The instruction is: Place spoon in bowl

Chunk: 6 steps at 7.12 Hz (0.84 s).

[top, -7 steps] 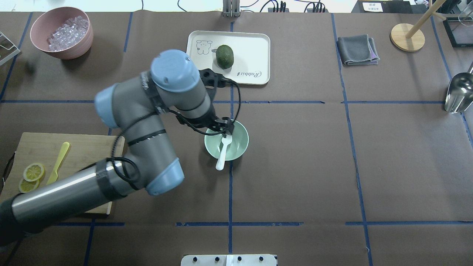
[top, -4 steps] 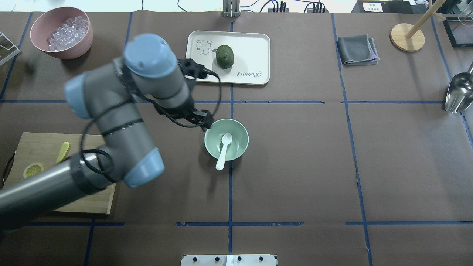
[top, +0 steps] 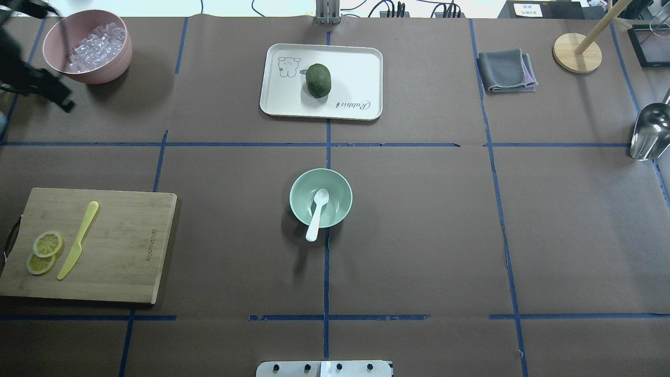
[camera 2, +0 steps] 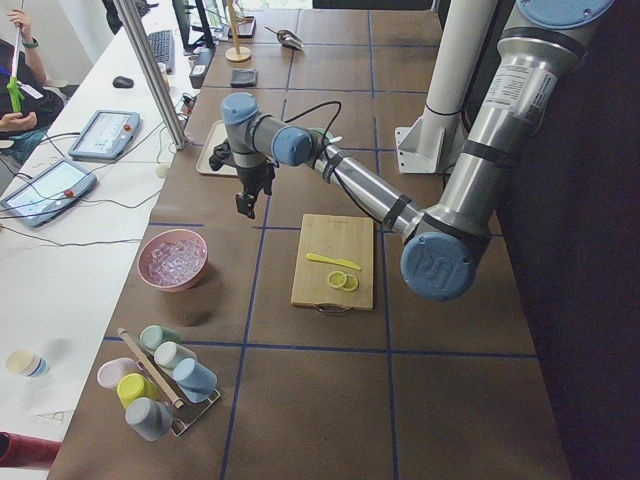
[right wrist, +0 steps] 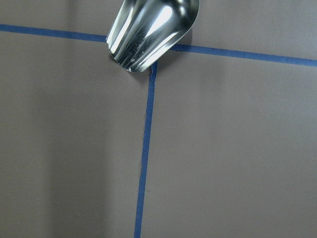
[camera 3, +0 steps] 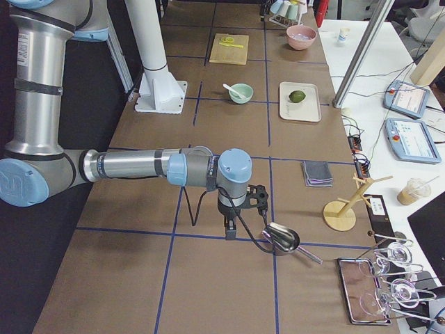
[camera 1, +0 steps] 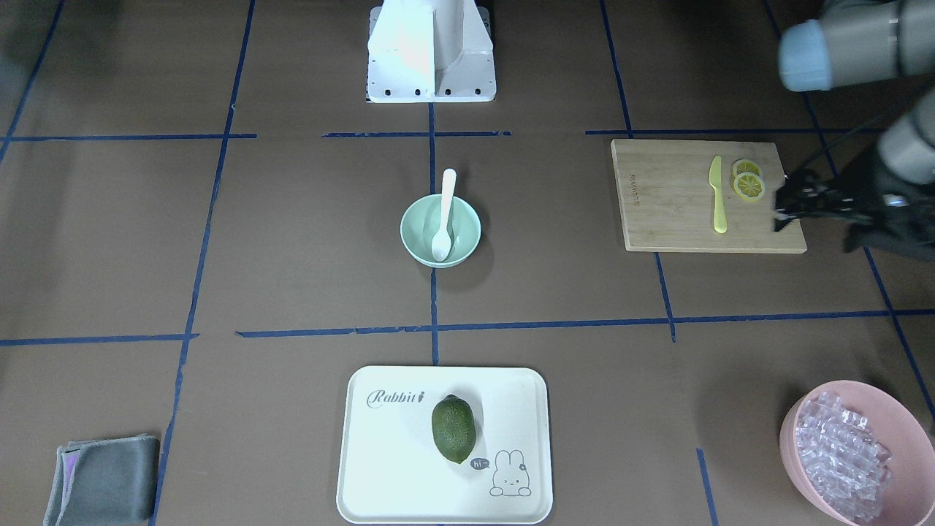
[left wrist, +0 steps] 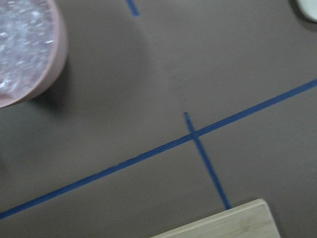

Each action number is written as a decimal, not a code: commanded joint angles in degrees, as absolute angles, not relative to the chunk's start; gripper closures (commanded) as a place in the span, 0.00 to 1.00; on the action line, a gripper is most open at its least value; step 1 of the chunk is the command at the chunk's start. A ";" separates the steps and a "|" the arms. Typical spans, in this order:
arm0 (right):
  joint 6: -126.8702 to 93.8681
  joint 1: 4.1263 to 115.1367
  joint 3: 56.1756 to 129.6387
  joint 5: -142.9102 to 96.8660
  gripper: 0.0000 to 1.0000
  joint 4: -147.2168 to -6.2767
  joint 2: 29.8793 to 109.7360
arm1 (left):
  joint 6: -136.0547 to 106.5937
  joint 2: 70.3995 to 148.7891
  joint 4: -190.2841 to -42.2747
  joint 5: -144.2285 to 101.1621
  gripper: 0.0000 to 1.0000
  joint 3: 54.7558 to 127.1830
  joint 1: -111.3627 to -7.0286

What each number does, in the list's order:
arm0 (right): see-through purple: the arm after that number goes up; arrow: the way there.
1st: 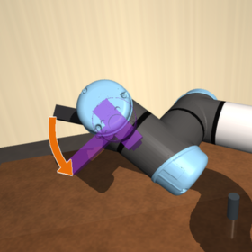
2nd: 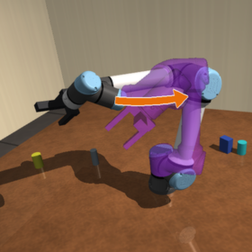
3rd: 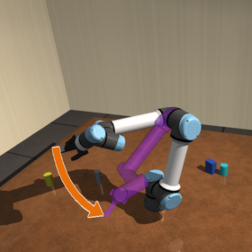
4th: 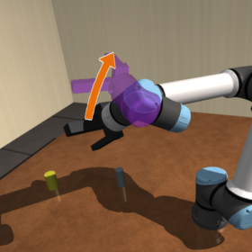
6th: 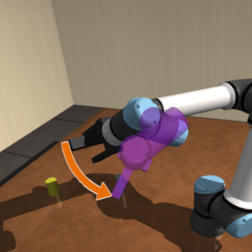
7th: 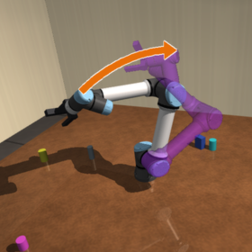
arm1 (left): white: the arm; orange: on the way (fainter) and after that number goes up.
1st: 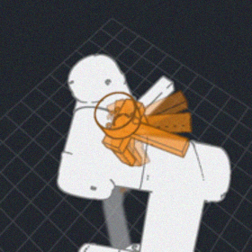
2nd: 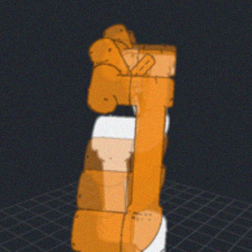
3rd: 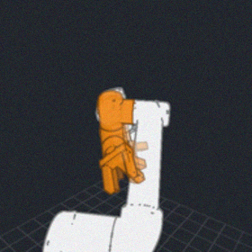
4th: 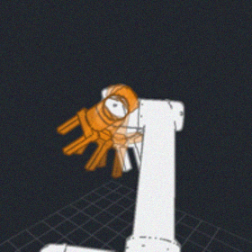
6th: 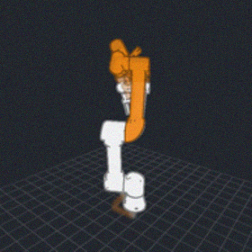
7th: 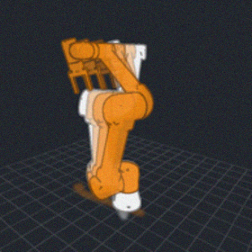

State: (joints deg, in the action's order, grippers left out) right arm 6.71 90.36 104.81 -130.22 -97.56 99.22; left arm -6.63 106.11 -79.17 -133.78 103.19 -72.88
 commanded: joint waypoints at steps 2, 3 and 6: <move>6.50 90.35 104.76 -130.25 0.00 -97.56 99.14 | 9.89 93.29 -79.71 -138.43 0.00 101.61 -86.81; 6.50 90.35 104.85 -130.25 0.00 -97.56 99.14 | 11.06 90.29 -79.80 -138.25 0.00 101.60 -87.62; 6.33 90.35 105.03 -130.25 0.00 -97.56 99.05 | 10.29 87.28 -80.59 -138.16 0.00 100.12 -90.61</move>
State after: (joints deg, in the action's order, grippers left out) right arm 6.46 90.35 104.91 -130.23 -97.56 99.11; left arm 10.71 88.39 -80.32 -138.16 101.28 -89.53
